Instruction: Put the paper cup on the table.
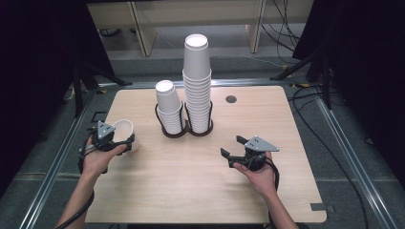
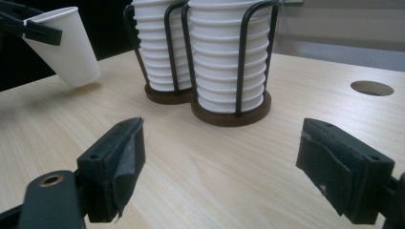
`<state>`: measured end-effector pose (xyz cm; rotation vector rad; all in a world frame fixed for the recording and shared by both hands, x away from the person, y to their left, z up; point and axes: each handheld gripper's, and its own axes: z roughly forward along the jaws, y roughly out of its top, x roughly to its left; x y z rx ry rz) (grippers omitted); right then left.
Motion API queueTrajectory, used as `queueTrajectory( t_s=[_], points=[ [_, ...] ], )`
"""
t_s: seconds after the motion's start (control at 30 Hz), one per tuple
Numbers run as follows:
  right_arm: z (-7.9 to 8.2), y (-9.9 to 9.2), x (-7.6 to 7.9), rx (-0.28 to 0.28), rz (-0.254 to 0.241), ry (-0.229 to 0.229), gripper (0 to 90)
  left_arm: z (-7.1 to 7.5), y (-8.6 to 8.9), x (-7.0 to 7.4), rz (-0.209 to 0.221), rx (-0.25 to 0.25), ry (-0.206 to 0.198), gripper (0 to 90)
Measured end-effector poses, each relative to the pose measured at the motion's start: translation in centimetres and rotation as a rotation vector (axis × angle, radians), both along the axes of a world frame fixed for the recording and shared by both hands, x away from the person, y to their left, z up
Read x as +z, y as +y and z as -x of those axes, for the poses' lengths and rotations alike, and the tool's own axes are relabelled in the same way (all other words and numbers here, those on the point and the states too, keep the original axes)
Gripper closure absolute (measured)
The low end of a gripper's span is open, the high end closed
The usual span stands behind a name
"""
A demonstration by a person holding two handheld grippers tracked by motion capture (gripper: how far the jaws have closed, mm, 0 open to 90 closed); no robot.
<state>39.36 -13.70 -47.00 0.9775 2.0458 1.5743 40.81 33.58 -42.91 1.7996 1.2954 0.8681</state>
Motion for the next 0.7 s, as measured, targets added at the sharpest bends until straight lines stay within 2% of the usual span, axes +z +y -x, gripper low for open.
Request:
queueTrajectory(
  t_s=[0.03, 0.07, 0.1, 0.17, 0.37, 0.4, 0.57, 0.63, 0.7],
  points=[
    [-0.1, 0.0, -0.1, -0.003, 0.003, -0.028, 16.8, -0.1, 0.0, 0.0, -0.004, 0.004, 0.005, 12.5],
    [-0.1, 0.0, 0.0, 0.001, 0.008, -0.017, 16.6, -0.2, 0.0, -0.1, 0.014, 0.000, 0.009, 12.5],
    [-0.1, 0.0, -0.1, -0.010, 0.005, -0.036, 16.6, -0.2, 0.1, -0.1, 0.012, -0.003, 0.010, 12.4],
    [0.0, 0.1, -0.1, 0.001, -0.001, -0.021, 16.5, -0.3, 0.1, -0.2, -0.003, 0.002, 0.010, 12.4],
    [-0.1, 0.0, -0.1, -0.007, 0.004, -0.034, 16.3, -0.6, 0.2, -0.3, 0.007, 0.010, 0.027, 12.3],
    [0.0, 0.1, 0.0, -0.004, -0.004, -0.012, 16.3, -0.6, 0.2, -0.3, 0.005, 0.010, 0.029, 12.2],
    [0.1, 0.2, -0.1, 0.012, -0.014, 0.009, 16.0, -1.0, 0.3, -0.4, 0.010, 0.009, 0.038, 12.0],
    [0.0, 0.2, -0.1, 0.008, -0.002, -0.007, 16.0, -1.1, 0.2, -0.5, 0.007, 0.012, 0.038, 12.0],
    [0.0, 0.2, -0.1, 0.014, -0.011, -0.008, 16.0, -1.3, 0.2, -0.5, 0.013, 0.009, 0.040, 11.9]
  ],
)
